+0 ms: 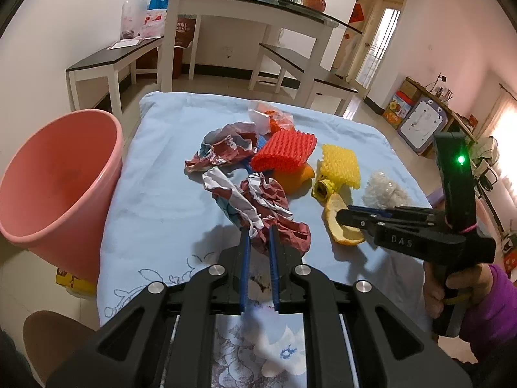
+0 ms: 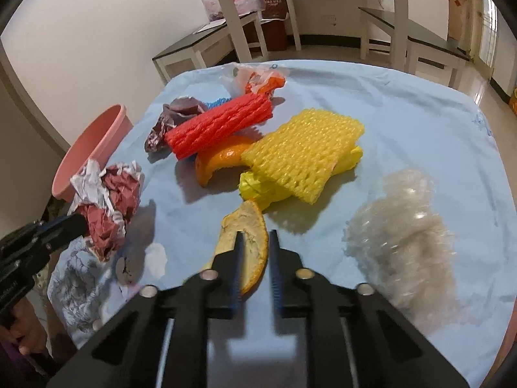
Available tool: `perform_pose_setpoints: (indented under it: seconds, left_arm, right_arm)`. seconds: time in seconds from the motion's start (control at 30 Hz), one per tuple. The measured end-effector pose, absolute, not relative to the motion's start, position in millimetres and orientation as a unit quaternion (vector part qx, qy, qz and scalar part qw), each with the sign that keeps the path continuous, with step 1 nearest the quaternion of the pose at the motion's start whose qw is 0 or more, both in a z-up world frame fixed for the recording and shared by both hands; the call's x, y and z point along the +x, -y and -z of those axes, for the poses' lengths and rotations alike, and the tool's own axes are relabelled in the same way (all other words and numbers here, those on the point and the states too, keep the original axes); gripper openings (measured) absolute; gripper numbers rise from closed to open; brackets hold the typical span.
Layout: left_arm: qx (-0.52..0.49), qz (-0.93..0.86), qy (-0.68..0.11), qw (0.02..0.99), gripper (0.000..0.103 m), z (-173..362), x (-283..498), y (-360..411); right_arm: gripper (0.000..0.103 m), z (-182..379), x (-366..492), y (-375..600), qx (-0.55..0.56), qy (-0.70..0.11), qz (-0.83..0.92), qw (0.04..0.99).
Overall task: Collect trash
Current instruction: 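Grasp the yellow banana peel with the right gripper while the left gripper lifts the wrapper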
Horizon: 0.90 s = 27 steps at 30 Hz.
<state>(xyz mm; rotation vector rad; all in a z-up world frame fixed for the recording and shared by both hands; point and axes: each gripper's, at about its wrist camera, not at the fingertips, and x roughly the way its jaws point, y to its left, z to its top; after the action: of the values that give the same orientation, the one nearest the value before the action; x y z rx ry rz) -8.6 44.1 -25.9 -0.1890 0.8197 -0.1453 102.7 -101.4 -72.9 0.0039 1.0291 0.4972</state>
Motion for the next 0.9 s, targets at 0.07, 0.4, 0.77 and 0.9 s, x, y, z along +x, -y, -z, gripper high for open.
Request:
perform_pose_setpoints:
  seconds: [0.07,0.4,0.77,0.9]
  left_arm:
    - [-0.092,0.071,-0.395,0.911,0.010,25,-9,-45]
    - [-0.091,0.063,-0.372,0.922,0.010,13,-19,-52]
    - [-0.078,0.027,-0.328,0.941,0.010,-12,-26,-67]
    - [-0.079,0.001,-0.309,0.948,0.010,-23,-30,-81]
  right_arm:
    - [0.008,71,99,101,0.001,-0.483,-0.235,0.843]
    - [0.004,36,81,98,0.008,-0.434,-0.254,0.864]
    - [0.004,-11,78,72,0.006,-0.368,-0.281,0.886]
    - [0.004,-24,82,52,0.007,-0.350,-0.297,0.888]
